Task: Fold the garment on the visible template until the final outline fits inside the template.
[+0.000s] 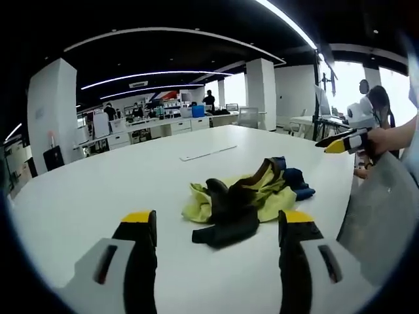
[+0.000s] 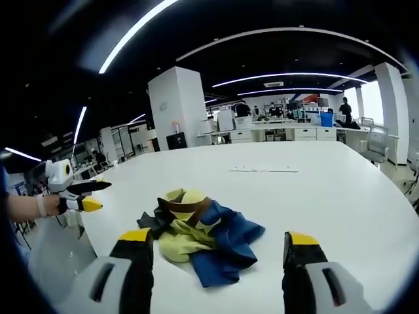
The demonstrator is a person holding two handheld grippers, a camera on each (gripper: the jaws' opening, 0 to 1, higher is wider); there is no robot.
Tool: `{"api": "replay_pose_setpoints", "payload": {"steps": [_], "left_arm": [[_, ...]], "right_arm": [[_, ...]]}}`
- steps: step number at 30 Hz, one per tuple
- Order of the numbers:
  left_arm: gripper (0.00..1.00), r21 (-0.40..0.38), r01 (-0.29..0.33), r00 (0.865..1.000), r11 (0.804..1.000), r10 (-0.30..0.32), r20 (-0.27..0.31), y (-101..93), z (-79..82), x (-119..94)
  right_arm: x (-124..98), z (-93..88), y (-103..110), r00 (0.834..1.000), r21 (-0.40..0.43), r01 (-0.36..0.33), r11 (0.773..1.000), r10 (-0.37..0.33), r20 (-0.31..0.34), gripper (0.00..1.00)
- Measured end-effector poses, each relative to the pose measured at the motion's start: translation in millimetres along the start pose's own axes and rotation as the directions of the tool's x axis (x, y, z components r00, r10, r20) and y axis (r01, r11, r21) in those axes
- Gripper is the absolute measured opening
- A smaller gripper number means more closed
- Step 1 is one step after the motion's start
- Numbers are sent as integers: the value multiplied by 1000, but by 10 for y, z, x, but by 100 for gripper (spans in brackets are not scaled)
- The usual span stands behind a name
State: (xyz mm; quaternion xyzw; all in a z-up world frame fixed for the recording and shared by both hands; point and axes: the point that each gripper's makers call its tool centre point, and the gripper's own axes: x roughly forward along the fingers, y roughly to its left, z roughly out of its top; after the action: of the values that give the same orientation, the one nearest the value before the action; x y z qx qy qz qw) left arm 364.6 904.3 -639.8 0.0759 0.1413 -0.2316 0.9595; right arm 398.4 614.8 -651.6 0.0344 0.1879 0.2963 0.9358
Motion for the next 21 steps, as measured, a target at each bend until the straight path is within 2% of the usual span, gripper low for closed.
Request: {"api": "replay_pose_setpoints", "payload": {"steps": [4,6,9,13,15,17,18,19,20,21], "left_arm": [[68,10,6,999,1000,-6,47,112,250,186],[63,10,33,999,999,-34,42,92,285,323],[55,38,67,998,997,-68,12,29,209,510],[48,45,130,991,990,-129,-36,-127,47,769],[44,57,149,988,987,-146,-51,-184,-13,856],[39,62,171,984,983,-167,-66,-234,-64,920],[38,61,178,982,982,-173,-74,-251,-85,941],[36,65,184,981,981,-179,-79,-260,-112,967],[34,65,184,981,981,-178,-78,-262,-122,980],[33,63,185,981,981,-180,-75,-262,-136,996]], "right_arm": [[114,84,-32,998,-95,-50,994,48,-29,65],[214,134,-67,997,-113,-70,991,66,-41,58],[395,154,-130,992,-193,-113,975,99,-78,50],[587,82,-186,978,-262,-175,949,139,-153,38],[658,39,-215,969,-315,-209,926,152,-195,31],[727,2,-246,961,-408,-238,881,153,-230,24],[760,-23,-230,955,-457,-264,849,162,-250,23],[770,-28,-221,952,-471,-274,838,167,-256,22],[805,-33,-185,946,-504,-301,810,187,-265,22],[825,-40,-160,941,-516,-317,796,199,-272,21]]}}
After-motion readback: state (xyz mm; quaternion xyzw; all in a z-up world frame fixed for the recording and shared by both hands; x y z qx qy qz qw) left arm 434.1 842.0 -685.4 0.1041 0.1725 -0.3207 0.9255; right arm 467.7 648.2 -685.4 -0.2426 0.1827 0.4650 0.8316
